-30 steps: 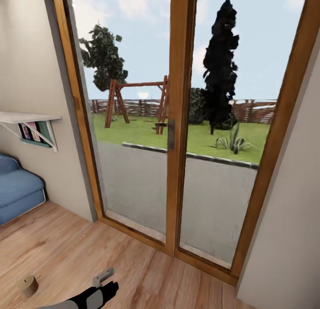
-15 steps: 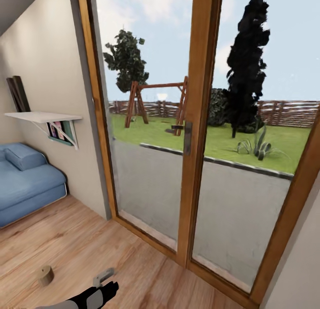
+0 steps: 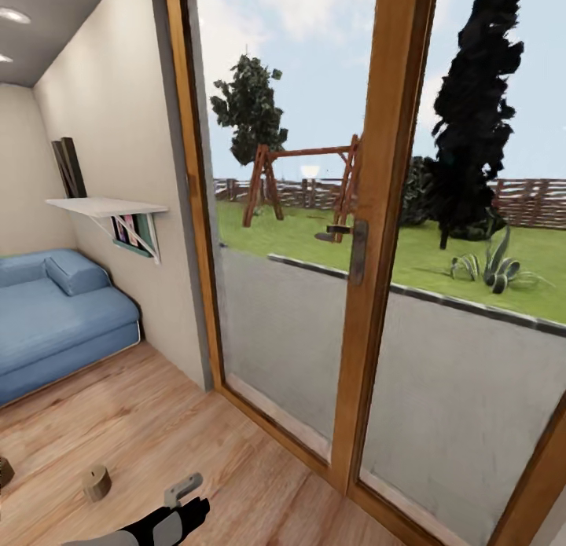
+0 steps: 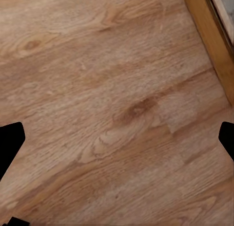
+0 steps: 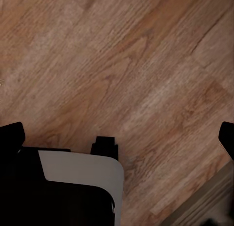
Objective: Place each of the two pumpkins and all three candles from the living room inside a cabinet in the living room (use any cabinet), then make sure every cabinet is closed, and position the cauldron so it is next to a table in the living room.
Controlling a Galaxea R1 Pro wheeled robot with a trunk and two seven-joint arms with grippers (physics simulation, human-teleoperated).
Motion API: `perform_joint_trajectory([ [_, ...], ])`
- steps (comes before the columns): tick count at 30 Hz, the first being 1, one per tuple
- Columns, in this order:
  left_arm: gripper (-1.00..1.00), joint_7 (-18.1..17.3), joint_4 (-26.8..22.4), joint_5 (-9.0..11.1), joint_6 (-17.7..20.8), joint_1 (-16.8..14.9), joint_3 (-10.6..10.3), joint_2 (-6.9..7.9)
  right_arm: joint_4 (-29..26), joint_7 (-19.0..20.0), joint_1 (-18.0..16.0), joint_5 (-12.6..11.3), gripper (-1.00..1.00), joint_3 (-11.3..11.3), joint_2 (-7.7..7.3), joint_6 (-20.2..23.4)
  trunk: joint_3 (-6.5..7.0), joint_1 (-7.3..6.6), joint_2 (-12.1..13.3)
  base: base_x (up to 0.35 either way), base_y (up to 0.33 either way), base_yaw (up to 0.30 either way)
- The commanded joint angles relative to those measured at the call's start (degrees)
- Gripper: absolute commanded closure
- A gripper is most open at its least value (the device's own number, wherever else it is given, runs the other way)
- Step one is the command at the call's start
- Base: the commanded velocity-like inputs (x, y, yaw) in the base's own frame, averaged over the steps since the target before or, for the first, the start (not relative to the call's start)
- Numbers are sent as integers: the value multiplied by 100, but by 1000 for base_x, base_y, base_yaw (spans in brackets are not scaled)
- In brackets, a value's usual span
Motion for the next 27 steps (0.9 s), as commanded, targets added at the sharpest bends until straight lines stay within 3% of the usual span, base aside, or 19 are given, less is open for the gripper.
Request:
perform_joint_trajectory([
  [1,-100,11,9,37,7,-7,-47,-3,9,27,-6,-53,-100,49,0,10,-5,3,-4,264,0,152],
  [19,-100,11,9,37,5,-8,-47,-5,9,27,-6,-52,-100,49,0,10,45,3,-4,255,0,250],
  [27,-100,11,9,37,2,-9,-47,-9,9,27,-6,-52,-100,49,0,10,70,3,-4,112,0,263],
])
